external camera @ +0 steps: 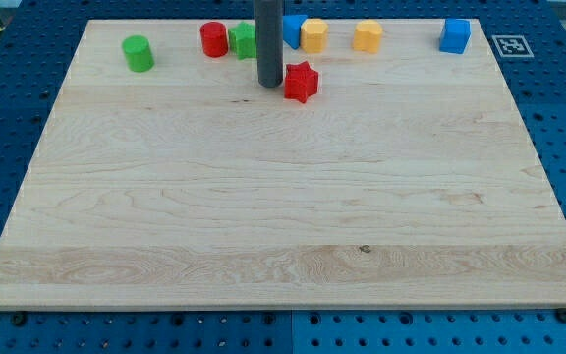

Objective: Push red circle a bit down and right

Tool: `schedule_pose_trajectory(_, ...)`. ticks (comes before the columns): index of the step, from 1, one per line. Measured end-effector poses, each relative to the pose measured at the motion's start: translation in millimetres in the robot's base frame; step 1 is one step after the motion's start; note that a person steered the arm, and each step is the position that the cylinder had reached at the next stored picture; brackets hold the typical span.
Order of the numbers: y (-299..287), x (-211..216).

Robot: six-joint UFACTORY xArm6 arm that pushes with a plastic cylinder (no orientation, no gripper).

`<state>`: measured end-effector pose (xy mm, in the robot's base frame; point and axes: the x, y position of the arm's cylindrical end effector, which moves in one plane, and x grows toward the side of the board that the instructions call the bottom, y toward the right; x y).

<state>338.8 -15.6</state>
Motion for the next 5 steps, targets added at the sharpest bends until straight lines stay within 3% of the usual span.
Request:
schedule_pose_trajectory(2,78,3)
schedule_pose_trajectory(4,102,-27)
schedule_pose_trajectory(5,155,-24)
